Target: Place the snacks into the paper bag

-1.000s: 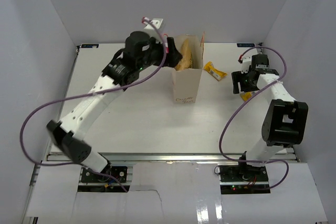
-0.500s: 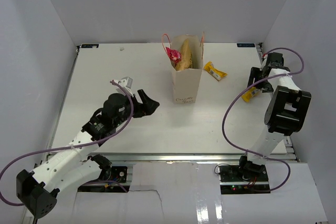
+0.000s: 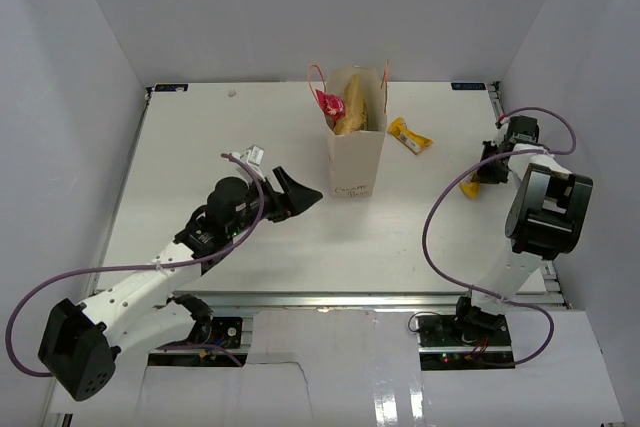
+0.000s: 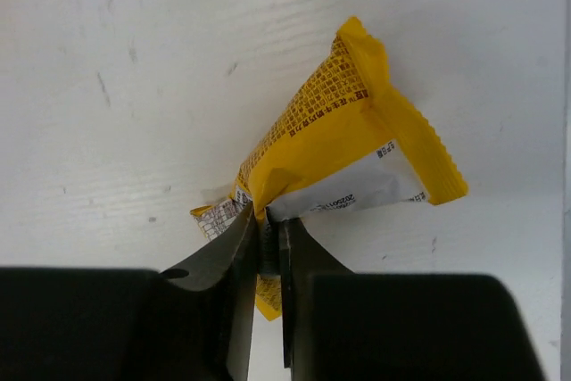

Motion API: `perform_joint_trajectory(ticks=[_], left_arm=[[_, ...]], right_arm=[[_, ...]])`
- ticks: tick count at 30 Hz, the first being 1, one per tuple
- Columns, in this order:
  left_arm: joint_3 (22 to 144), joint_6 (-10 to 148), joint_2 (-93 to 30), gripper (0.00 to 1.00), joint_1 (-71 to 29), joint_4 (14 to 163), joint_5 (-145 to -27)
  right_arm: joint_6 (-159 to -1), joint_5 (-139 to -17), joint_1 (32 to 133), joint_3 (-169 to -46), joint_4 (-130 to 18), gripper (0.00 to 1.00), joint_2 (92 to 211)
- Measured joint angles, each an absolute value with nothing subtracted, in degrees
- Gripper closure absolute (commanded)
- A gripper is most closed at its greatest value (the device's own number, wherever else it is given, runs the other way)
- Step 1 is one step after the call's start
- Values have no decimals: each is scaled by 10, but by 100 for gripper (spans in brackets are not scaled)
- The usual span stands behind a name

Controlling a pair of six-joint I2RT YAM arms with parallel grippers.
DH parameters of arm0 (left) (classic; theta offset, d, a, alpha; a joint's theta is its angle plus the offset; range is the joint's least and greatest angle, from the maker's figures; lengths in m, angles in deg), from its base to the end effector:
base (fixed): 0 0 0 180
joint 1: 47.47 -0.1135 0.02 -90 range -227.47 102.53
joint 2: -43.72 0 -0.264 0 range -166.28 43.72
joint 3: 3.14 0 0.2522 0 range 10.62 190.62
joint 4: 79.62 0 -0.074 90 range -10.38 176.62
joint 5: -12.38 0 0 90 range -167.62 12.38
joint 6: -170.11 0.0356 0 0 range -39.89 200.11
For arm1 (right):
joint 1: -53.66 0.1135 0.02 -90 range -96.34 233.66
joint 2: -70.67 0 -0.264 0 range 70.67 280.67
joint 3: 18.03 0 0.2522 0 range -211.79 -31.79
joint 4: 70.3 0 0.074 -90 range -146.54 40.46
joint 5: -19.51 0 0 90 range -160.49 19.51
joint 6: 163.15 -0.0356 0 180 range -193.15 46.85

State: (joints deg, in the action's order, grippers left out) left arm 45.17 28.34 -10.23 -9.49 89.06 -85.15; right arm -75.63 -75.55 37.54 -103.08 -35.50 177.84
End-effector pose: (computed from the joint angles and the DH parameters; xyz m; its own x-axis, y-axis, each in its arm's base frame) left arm 0.1707 -0.1392 0.2703 -0.6991 -0.4422 -0.5619 0.2581 0.5768 -0.7750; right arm 0.3768 -0.1056 0.1791 -0.7942 0.2744 -0.5421 0.2649 0.9593 0.0975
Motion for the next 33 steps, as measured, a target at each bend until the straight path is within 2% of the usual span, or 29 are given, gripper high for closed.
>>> perform_joint_trajectory(ticks=[1, 3, 8, 13, 19, 27, 31, 32, 33], left_arm=[[452, 280, -108, 9, -95, 903, -860], [452, 274, -124, 9, -95, 930, -877], [454, 259, -182, 9, -93, 989, -922], [475, 250, -249, 9, -77, 1031, -957], [528, 247, -325, 9, -51, 1067, -986], [554, 245, -367, 10, -33, 1086, -998], [554, 237, -388, 26, -30, 1087, -1002], [554, 235, -391, 37, -30, 1088, -1003], [556, 231, -393, 42, -30, 1089, -1004]], right_arm=[[-744, -768, 374, -1016, -360, 91, 1766], [-716, -802, 370, -983, -360, 92, 1735], [-553, -974, 370, -912, -323, 92, 1615], [-330, -1136, 401, -913, -213, 89, 1514], [-124, -1216, 528, -910, -44, 88, 1492], [-125, -1230, 716, -888, -32, 89, 1386], [-158, -1235, 751, -904, -45, 89, 1395], [-163, -1233, 753, -909, -46, 89, 1402], [-169, -1232, 756, -913, -46, 89, 1410]])
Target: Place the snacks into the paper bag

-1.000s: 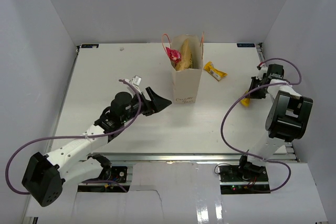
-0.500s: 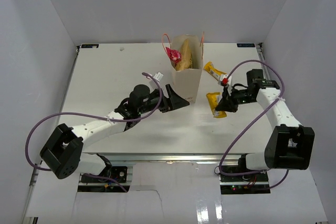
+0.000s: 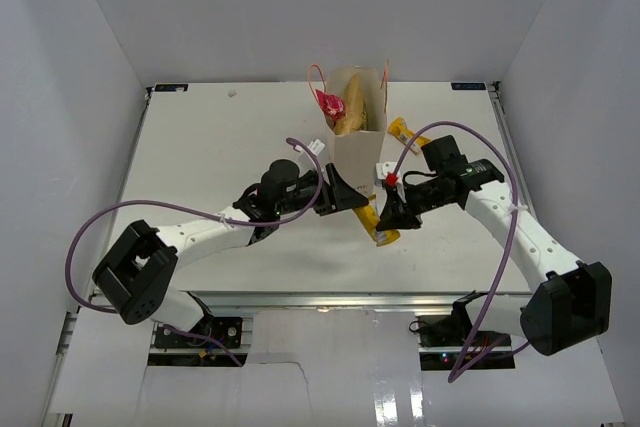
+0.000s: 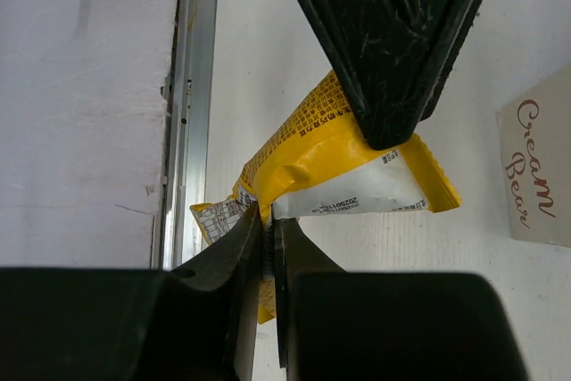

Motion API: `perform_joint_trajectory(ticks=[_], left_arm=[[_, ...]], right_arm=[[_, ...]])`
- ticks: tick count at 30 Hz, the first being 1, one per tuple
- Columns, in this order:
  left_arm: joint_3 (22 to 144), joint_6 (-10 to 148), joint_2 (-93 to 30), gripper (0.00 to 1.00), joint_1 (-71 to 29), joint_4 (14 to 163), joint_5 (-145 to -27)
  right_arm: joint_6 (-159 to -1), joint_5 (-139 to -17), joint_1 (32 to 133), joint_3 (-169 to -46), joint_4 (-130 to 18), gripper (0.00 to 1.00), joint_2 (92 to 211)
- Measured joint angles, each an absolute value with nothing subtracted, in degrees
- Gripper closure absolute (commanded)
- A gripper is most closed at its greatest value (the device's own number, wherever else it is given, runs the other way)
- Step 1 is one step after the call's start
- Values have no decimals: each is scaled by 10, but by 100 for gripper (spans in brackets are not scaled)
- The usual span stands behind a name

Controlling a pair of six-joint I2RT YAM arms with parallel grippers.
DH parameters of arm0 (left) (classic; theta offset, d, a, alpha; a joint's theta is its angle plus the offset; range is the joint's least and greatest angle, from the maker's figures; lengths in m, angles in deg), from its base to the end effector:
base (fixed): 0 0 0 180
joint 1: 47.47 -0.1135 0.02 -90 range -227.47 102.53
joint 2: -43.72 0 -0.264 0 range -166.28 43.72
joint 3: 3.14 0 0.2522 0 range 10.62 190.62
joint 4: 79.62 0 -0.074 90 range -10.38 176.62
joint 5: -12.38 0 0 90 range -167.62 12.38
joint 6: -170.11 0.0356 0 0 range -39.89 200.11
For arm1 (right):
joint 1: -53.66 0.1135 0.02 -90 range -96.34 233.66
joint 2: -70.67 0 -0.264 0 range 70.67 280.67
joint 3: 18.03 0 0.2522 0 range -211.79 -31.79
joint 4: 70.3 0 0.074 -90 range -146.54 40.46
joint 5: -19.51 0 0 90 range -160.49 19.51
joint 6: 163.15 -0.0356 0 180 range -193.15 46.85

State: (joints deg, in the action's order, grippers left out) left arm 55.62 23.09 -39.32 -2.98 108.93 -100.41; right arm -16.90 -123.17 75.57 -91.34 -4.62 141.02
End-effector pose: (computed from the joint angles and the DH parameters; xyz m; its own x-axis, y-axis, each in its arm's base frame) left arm 0.2191 -0.2346 0.2429 -0.8704 -0.2291 -0.4359 0.3342 0.3751 -0.8646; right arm 0.1999 0.1109 0.2902 0.0112 -0.5388 -0.8423 -0.9992 -0.0388 0.0116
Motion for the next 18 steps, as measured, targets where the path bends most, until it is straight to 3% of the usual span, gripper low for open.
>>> perform_joint_trajectory(ticks=[4, 8, 10, 11, 13, 14, 16, 18], left_arm=[[564, 229, -393, 63, -30, 1094, -1009], [565, 233, -392, 76, -28, 1097, -1010], [565, 239, -391, 92, -29, 1095, -1011], [566, 243, -389, 100, -28, 1093, -1011], [567, 252, -386, 100, -28, 1085, -1010], [572, 259, -384, 100, -28, 1073, -1010], [587, 284, -382, 100, -28, 1036, -1012], [614, 312, -380, 100, -27, 981, -1005]], right_arm=[[-185, -1229, 763, -920, -59, 87, 1427], [-201, -1219, 764, -920, -70, 83, 1427], [-205, -1216, 764, -920, -74, 82, 1427], [-207, -1216, 765, -920, -74, 76, 1427], [-212, -1216, 766, -920, -74, 61, 1426], [-216, -1215, 767, -920, -75, 40, 1425], [-221, -1209, 767, -920, -81, 28, 1422], [-226, -1199, 766, -925, -83, 23, 1420]])
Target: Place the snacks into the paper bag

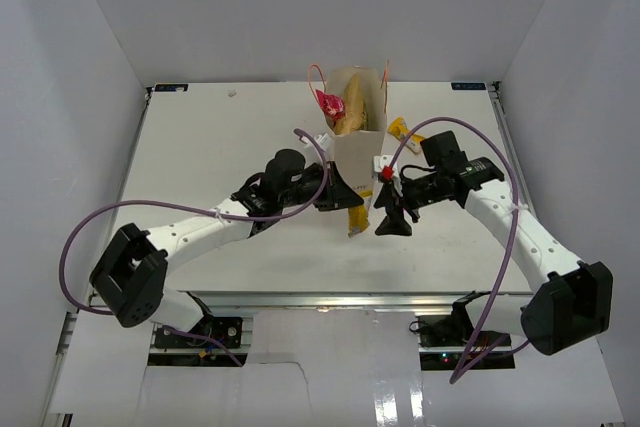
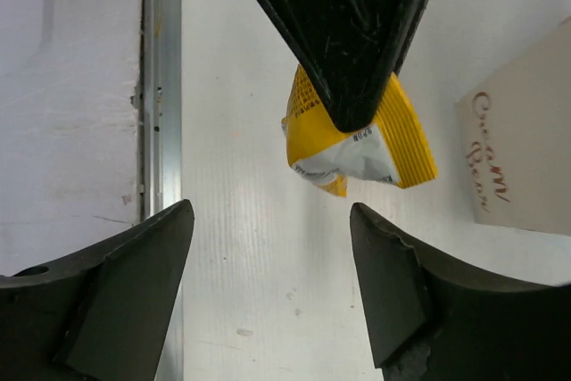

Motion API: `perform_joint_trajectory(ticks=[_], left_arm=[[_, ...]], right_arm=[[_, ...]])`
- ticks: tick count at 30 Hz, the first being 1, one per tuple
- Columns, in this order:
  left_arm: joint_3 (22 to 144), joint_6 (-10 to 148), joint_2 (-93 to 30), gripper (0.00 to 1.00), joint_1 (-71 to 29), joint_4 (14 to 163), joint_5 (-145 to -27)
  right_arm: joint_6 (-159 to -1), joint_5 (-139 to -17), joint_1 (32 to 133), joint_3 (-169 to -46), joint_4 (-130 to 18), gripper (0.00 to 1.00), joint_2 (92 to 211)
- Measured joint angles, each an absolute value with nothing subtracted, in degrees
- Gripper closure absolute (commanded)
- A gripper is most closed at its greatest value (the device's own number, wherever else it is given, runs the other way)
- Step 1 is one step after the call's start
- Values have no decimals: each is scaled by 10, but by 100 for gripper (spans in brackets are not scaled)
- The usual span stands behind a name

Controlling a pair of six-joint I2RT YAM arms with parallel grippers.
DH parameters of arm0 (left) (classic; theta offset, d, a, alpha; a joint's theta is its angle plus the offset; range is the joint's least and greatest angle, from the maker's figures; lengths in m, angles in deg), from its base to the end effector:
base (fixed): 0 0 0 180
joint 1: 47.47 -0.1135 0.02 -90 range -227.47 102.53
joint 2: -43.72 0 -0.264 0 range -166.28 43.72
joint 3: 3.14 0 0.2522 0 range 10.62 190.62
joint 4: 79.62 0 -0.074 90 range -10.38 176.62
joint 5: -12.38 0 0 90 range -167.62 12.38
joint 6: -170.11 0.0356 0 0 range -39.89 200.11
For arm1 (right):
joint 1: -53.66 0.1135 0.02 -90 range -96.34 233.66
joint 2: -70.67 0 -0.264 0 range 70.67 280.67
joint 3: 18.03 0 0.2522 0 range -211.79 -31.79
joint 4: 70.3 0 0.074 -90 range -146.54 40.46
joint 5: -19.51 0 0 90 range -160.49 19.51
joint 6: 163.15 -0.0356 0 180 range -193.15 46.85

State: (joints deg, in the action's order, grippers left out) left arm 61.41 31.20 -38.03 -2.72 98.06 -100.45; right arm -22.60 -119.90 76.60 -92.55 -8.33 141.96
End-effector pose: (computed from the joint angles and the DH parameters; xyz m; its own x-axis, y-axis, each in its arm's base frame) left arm 0.2202 -0.2377 0.2645 -0.8407 -0.1447 -0.5218 0.4183 0.4383 -0.7956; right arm 0.2082 0.1175 0.2947 -0.0242 -0.5558 -0.8310 -0.9996 0.0259 0.0118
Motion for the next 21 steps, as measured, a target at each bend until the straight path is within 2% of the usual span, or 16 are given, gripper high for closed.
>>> perform_joint_trajectory(ticks=[3, 9, 15, 21], left_arm=[[691, 375, -380, 100, -28, 873, -971], [880, 494, -372, 100, -66, 741, -917], [1048, 547, -401, 100, -115, 724, -905], [1177, 550, -519, 100, -143, 753, -905]], right_arm=[[-231, -1185, 758, -947, -83, 16, 1413], [-230, -1175, 676, -1008, -88, 16, 1379], [-232, -1186, 575, -1016, -91, 16, 1377], [-269, -1181, 531, -1011, -114, 16, 1390]])
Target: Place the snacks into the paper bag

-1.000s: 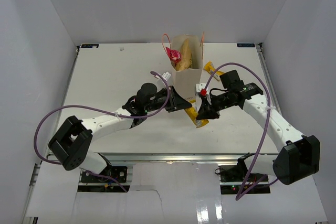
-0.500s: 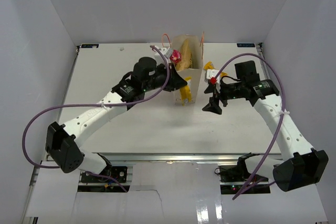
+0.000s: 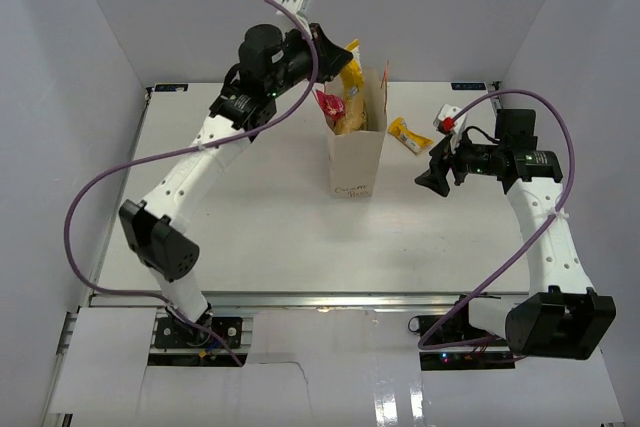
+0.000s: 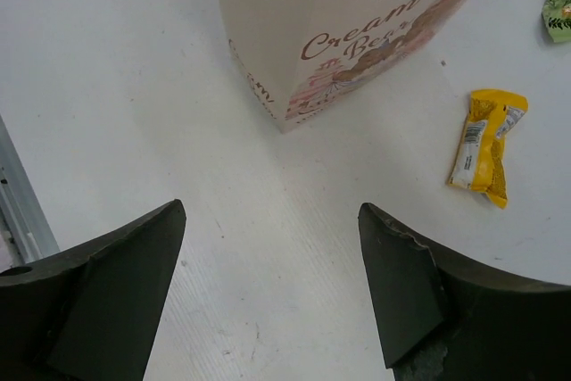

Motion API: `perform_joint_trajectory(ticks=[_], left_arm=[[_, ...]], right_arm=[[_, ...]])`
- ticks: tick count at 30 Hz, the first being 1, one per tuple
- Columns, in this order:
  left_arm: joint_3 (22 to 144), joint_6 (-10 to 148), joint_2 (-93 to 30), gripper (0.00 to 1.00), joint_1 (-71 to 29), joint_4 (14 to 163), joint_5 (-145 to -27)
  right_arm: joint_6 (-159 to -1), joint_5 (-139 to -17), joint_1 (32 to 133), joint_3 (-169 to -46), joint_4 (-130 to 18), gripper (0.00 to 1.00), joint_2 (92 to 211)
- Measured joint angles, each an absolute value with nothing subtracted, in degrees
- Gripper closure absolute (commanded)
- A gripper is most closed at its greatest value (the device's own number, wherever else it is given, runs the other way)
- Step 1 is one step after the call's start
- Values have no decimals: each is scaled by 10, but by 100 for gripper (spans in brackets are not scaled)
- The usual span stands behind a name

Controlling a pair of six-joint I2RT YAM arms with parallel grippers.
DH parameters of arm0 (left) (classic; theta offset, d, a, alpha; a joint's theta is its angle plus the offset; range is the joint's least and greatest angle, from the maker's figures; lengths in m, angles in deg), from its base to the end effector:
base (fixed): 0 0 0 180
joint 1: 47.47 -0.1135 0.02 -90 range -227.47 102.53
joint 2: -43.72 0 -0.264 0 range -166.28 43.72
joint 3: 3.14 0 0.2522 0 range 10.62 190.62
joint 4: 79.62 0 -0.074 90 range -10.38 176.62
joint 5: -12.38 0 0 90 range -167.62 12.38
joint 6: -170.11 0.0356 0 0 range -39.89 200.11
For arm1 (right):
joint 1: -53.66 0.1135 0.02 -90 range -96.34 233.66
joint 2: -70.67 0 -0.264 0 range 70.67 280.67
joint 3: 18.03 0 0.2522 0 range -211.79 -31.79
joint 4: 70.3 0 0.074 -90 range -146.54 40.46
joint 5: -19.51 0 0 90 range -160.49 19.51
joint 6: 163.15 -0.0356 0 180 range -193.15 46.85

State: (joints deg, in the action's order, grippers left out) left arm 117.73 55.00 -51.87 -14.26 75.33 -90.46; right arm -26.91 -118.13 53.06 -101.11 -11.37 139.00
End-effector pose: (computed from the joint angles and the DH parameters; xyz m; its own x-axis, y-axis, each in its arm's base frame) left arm 0.3157 -0.2161 0.4844 -0.3025 -0.2965 -0.9059 0.6533 0.6275 -0.4235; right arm 0.2369 0.0238 0.3548 -0.1044 -0.4856 -0.8679 -0.8649 0.4751 -0.1618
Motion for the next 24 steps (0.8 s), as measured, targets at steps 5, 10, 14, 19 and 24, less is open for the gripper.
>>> perform_joint_trajectory(ticks=[5, 10, 14, 19, 24], left_arm=[[1275, 543, -658, 100, -150, 746, -899], [1284, 541, -726, 100, -151, 740, -880], [1284, 531, -742, 86, -151, 738, -888], [1295, 521, -743, 35, -151, 745, -904], [1305, 516, -743, 21, -151, 751, -908]], right_arm=[[-310, -1163, 522, -990, -153, 16, 1390], [-356, -1139, 520, -975, -200, 16, 1395], [-404, -1111, 518, -962, -254, 17, 1417], [-485, -1063, 518, -965, -322, 17, 1507], [-502, -1043, 521, -1060, -340, 16, 1676]])
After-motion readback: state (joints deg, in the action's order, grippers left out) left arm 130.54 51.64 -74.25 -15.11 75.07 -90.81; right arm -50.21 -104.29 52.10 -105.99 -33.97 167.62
